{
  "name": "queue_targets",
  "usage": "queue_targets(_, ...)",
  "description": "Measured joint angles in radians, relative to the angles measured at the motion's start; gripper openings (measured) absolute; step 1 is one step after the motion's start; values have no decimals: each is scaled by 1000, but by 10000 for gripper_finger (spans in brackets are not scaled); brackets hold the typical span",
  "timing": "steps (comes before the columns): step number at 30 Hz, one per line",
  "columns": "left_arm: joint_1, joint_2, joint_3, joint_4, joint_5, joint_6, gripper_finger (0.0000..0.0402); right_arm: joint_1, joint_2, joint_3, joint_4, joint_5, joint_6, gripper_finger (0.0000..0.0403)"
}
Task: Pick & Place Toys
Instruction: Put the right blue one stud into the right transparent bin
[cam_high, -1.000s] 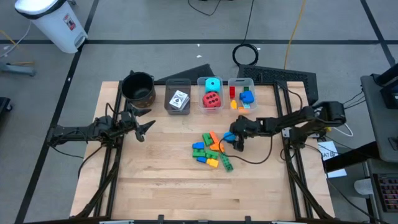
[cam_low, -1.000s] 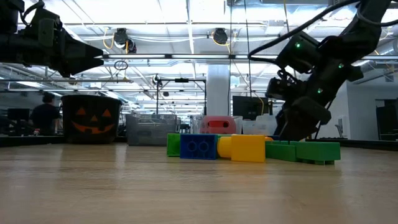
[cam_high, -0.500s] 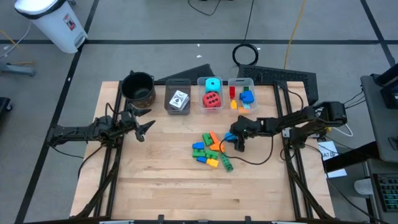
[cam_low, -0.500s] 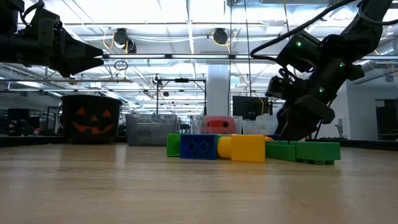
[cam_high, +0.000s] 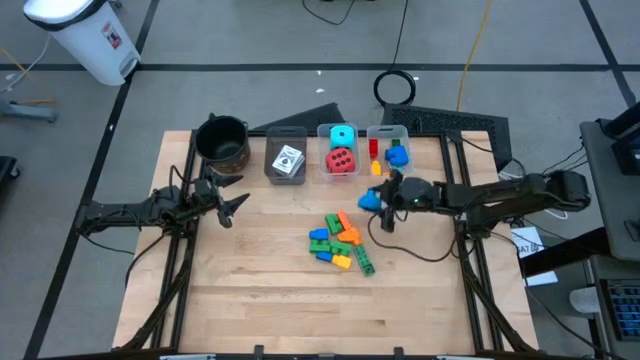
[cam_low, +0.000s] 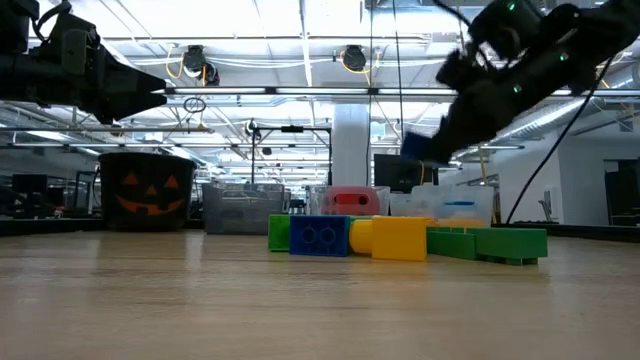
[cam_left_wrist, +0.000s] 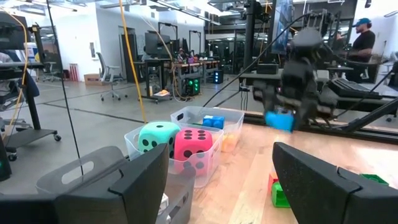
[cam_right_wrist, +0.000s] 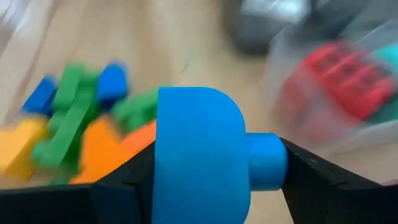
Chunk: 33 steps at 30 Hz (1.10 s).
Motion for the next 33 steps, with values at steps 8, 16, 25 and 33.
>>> queue_targets(8, 0, 0, 0, 0, 0, 0, 292, -67, -94, 1, 192, 174, -48, 227)
queue_targets(16, 0, 0, 0, 0, 0, 0, 292, -280, -17, 1, 231, 247, 49, 228)
queue_targets(25, 0, 0, 0, 0, 0, 0, 292, -516, 169, 1, 292, 233, 131, 231)
queue_targets(33, 0, 0, 0, 0, 0, 0, 292, -617, 253, 1, 384, 60, 153, 273)
